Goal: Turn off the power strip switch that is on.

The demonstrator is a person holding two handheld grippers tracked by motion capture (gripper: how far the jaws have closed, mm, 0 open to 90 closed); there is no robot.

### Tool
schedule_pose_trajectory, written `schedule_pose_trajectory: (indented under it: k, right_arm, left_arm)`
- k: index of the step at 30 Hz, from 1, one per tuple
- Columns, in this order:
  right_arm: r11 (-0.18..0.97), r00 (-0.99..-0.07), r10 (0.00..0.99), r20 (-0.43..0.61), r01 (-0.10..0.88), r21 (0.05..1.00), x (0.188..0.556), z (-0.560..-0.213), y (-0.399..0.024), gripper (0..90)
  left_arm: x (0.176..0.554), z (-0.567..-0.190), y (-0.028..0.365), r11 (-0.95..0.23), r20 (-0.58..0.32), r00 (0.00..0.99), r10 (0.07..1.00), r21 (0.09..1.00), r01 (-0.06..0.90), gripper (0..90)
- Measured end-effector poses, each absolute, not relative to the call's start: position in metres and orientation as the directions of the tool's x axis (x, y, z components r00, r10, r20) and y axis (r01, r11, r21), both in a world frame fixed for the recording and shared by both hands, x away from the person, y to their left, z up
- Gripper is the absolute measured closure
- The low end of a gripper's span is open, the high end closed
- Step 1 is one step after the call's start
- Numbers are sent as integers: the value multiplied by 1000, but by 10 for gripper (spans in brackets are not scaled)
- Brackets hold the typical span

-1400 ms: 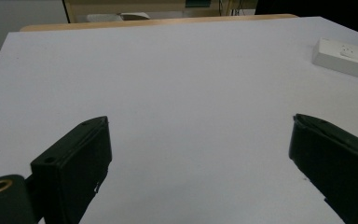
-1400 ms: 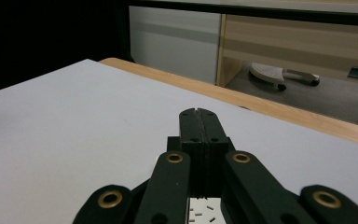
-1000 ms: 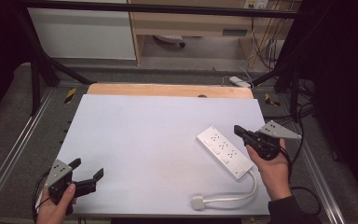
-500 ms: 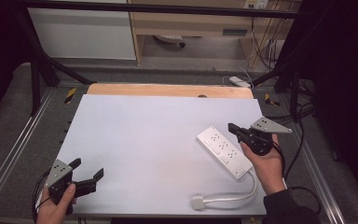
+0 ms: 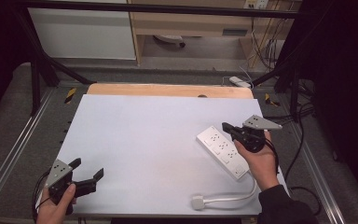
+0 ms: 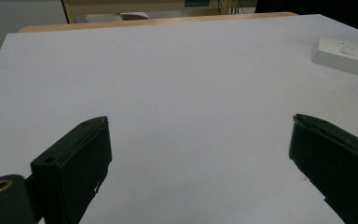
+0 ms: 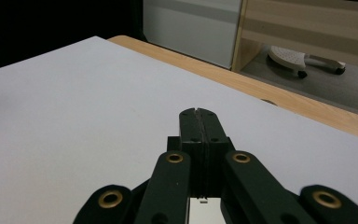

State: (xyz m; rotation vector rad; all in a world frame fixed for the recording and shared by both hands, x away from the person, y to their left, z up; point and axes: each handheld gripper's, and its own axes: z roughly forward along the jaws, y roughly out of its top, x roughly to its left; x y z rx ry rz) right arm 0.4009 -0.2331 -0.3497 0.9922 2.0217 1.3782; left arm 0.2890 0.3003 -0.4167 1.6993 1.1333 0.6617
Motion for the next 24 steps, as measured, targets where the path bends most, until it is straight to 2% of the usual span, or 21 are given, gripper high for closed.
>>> schedule_pose_trajectory:
  k: [24]
  right_arm:
    - [274,-631,776,-6,328,904,420,-362,-218,900]
  left_arm:
    - [289,-416,299,-114,-65,424,903,916,384,58]
